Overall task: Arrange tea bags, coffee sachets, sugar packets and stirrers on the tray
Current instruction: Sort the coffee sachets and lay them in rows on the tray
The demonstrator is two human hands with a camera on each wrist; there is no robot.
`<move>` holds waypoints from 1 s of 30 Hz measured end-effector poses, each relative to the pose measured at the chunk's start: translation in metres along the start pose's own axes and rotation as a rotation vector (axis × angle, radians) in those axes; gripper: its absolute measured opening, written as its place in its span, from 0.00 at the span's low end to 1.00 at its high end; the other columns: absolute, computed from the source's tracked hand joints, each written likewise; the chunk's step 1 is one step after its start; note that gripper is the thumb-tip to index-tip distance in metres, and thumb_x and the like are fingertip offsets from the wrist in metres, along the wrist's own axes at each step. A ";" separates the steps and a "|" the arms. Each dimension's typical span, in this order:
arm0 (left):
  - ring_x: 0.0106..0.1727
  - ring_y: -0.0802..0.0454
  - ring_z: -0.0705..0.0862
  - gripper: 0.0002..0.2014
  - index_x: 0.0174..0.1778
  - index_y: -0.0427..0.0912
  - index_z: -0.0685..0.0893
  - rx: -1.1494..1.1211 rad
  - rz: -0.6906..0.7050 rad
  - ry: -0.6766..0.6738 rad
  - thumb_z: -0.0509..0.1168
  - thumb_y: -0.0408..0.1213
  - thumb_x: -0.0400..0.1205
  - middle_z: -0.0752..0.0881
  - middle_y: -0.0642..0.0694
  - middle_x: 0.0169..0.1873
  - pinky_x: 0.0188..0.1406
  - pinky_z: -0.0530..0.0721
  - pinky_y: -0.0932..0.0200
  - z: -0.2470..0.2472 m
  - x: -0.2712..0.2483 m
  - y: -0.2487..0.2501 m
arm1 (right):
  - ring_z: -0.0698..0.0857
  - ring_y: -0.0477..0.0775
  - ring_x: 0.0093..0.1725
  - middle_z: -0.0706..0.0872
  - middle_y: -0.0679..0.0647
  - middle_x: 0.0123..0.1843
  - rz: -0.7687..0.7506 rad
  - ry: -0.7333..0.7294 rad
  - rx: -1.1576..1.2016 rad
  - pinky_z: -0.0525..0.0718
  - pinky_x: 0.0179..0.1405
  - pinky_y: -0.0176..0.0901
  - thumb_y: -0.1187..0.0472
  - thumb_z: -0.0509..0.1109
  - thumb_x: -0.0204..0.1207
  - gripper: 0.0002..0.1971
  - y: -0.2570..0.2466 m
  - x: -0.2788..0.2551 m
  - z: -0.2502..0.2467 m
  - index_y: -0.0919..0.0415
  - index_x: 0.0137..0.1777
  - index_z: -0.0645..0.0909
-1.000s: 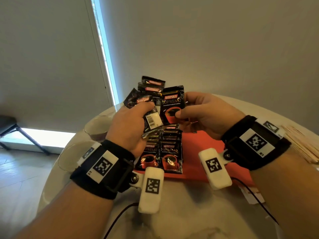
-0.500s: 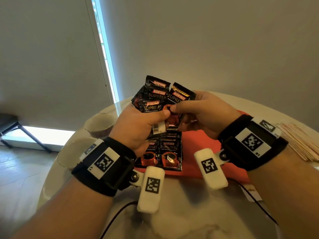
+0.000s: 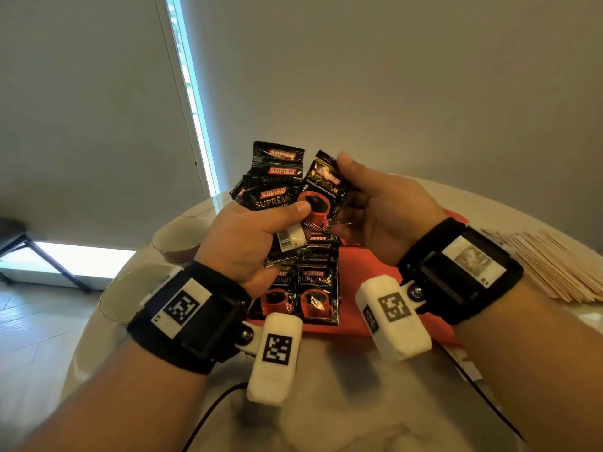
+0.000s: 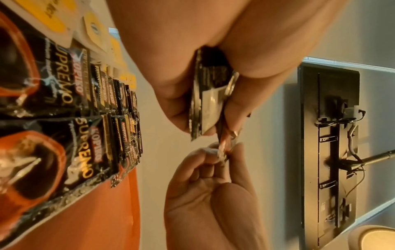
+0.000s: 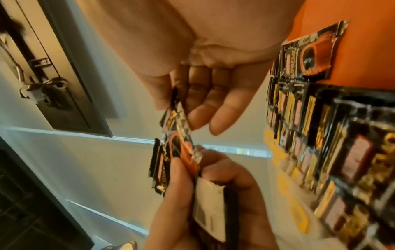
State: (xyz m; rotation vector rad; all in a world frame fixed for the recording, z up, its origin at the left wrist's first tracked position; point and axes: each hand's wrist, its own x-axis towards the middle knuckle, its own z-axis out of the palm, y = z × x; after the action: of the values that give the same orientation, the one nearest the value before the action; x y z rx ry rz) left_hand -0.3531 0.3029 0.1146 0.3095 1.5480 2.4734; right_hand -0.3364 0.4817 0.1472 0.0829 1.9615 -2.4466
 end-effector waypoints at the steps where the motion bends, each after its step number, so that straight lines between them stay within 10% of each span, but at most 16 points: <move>1: 0.57 0.31 0.93 0.24 0.71 0.30 0.84 -0.011 0.016 0.015 0.73 0.28 0.76 0.91 0.28 0.58 0.51 0.92 0.37 -0.001 0.001 -0.001 | 0.87 0.50 0.32 0.87 0.54 0.37 -0.004 -0.050 -0.042 0.90 0.33 0.47 0.48 0.76 0.76 0.16 0.000 -0.001 0.000 0.61 0.54 0.87; 6: 0.55 0.31 0.93 0.27 0.71 0.31 0.84 -0.026 0.053 0.056 0.77 0.33 0.74 0.92 0.30 0.58 0.52 0.92 0.34 0.002 0.001 -0.003 | 0.91 0.53 0.39 0.92 0.60 0.45 -0.030 -0.140 -0.113 0.92 0.40 0.47 0.72 0.74 0.77 0.06 0.001 -0.002 0.000 0.65 0.52 0.85; 13: 0.32 0.51 0.88 0.04 0.55 0.35 0.86 -0.034 0.001 0.149 0.70 0.30 0.85 0.87 0.42 0.36 0.30 0.89 0.58 -0.004 0.008 -0.002 | 0.88 0.48 0.33 0.92 0.54 0.41 -0.123 0.199 -0.043 0.88 0.33 0.42 0.70 0.69 0.82 0.07 -0.006 0.018 -0.031 0.59 0.48 0.86; 19: 0.34 0.50 0.90 0.16 0.68 0.27 0.83 -0.010 -0.011 0.207 0.65 0.27 0.84 0.89 0.41 0.36 0.34 0.90 0.57 -0.003 0.011 -0.005 | 0.87 0.47 0.32 0.90 0.59 0.46 0.094 0.433 -0.183 0.84 0.31 0.43 0.71 0.69 0.82 0.06 0.022 0.039 -0.077 0.64 0.54 0.86; 30: 0.36 0.51 0.91 0.20 0.72 0.27 0.81 -0.054 -0.012 0.201 0.65 0.26 0.83 0.91 0.43 0.37 0.36 0.90 0.56 -0.007 0.011 -0.002 | 0.84 0.50 0.33 0.86 0.58 0.34 0.283 0.332 -0.417 0.86 0.36 0.41 0.74 0.75 0.77 0.04 0.039 0.051 -0.074 0.68 0.43 0.85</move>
State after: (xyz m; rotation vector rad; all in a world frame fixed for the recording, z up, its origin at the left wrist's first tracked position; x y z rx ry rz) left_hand -0.3649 0.3012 0.1105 0.0434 1.5466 2.6003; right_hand -0.3832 0.5474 0.0908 0.7453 2.3475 -1.9051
